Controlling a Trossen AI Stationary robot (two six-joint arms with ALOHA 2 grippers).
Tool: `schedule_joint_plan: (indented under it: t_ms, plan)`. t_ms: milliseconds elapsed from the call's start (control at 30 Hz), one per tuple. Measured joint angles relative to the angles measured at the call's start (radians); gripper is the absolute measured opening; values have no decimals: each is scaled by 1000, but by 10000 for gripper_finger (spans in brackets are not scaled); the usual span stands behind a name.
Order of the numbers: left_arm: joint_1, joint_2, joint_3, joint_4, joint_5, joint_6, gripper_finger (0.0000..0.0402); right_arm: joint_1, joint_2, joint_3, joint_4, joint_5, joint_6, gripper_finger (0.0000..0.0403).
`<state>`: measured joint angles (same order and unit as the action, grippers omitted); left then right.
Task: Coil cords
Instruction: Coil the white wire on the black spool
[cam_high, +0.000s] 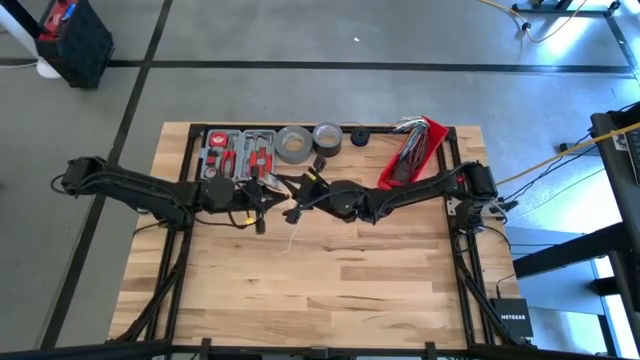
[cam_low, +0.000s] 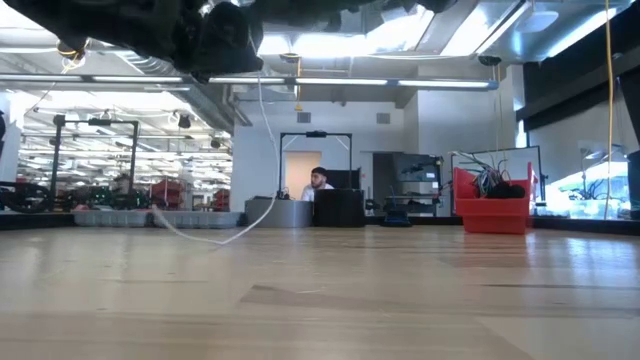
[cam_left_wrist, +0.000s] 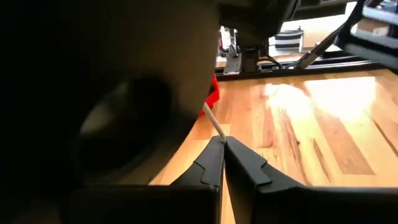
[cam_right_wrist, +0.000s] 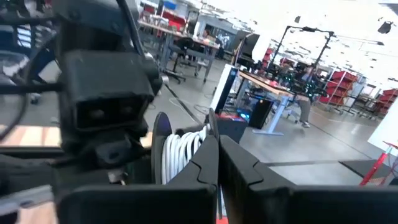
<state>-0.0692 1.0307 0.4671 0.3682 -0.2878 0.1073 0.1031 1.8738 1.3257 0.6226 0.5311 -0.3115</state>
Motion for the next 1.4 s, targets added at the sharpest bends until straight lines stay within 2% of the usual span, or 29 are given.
schedule_joint_plan:
  t_ms: [533,733,867,1000,1200,1400]
  plan:
    - [1,11,1,-79,-7,64,3,127,-115,-1,36,134,-183,5]
    - [17,12,-1,-107,-6,84,3,159,-121,0,65,141,-225,5]
    - [37,12,-1,-171,-7,114,3,172,-121,1,77,182,-256,5]
    - [62,13,-2,-239,-8,163,3,185,-121,1,82,192,-281,5]
    - [80,5,-2,-248,-11,159,3,185,-123,3,72,196,-297,5]
    - [79,-88,-5,-283,-65,135,3,185,-127,7,21,177,-297,5]
